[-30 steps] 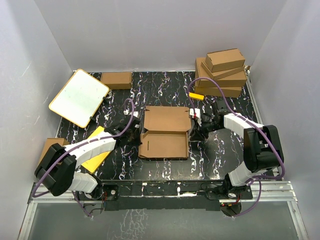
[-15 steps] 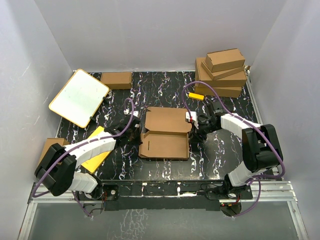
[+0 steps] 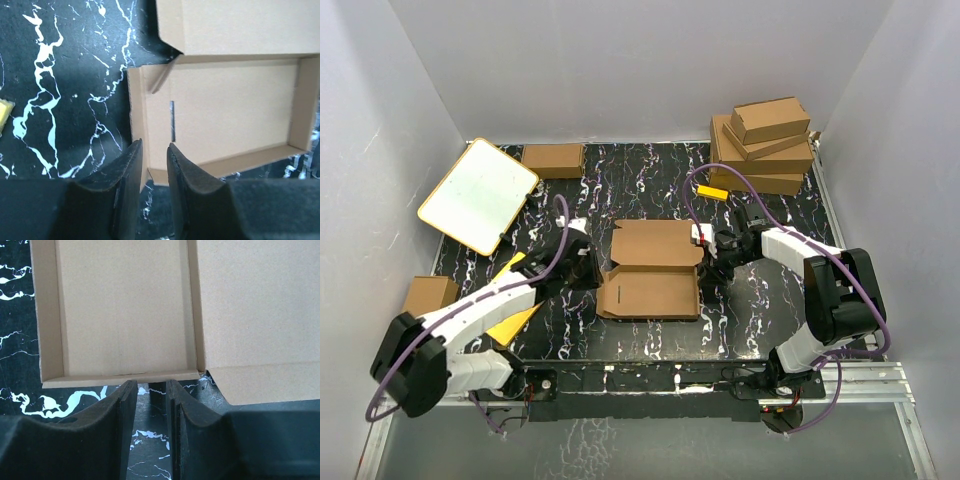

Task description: Fold the paper box

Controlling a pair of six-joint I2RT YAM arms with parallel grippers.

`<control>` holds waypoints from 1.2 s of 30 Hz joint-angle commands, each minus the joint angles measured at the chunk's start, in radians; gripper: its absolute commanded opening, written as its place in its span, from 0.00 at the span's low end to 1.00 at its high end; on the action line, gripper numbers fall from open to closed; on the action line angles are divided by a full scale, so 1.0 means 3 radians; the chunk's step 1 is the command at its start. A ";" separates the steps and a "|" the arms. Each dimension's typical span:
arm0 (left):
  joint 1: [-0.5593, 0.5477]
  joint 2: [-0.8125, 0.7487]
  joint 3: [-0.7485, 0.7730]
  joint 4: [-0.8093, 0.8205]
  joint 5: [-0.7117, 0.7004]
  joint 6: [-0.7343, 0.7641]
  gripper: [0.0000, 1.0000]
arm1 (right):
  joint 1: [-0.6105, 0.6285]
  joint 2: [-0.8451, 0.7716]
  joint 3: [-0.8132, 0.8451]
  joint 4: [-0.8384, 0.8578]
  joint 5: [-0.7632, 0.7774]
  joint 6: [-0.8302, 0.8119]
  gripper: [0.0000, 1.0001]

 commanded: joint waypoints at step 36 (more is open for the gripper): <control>-0.0142 -0.0056 -0.0642 0.0583 0.0859 -0.0837 0.28 | 0.0035 0.0024 0.0018 -0.0035 -0.0164 -0.0177 0.35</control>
